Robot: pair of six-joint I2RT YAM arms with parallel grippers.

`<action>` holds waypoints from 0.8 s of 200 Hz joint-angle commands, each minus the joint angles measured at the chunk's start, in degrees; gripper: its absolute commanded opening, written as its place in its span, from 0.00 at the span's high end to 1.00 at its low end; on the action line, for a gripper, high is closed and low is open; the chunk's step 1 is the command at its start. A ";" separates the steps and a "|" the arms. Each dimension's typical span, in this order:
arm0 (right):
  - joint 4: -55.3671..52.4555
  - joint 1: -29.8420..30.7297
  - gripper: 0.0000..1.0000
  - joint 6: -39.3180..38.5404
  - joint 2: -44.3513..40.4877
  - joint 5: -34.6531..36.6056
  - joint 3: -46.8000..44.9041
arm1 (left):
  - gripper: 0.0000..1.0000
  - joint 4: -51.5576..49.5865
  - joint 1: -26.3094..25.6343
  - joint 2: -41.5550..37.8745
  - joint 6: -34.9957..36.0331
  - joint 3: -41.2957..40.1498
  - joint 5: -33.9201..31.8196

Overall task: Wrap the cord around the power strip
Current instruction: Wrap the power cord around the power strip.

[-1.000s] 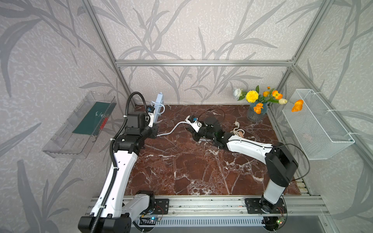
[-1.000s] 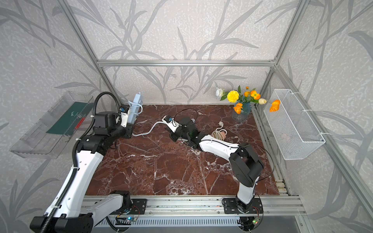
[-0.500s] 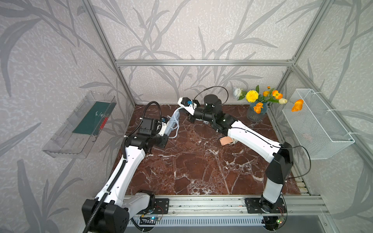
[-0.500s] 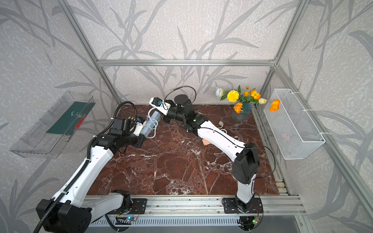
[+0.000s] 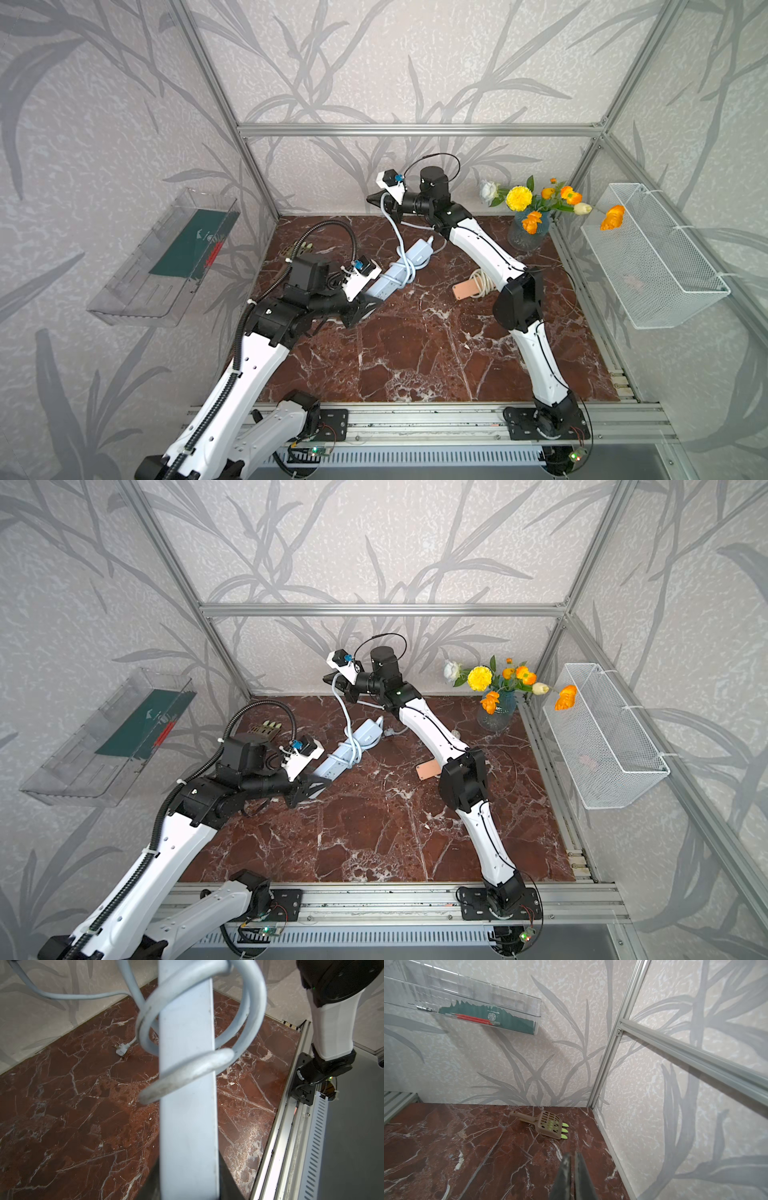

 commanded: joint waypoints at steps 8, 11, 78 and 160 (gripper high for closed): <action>13.44 -2.43 1.00 15.74 1.09 1.95 -3.05 | 1.00 3.36 -1.17 -3.89 4.42 2.50 14.28; 14.43 -2.54 1.00 17.04 1.31 2.03 -3.52 | 1.00 4.58 -0.94 -4.18 3.76 2.41 14.19; 20.66 0.66 0.99 27.36 0.57 16.15 -20.21 | 1.00 28.16 6.47 -4.87 -11.33 0.42 7.48; 20.95 11.42 0.99 28.13 -1.33 23.56 -34.28 | 1.00 27.62 6.97 -0.82 -10.92 7.99 -18.75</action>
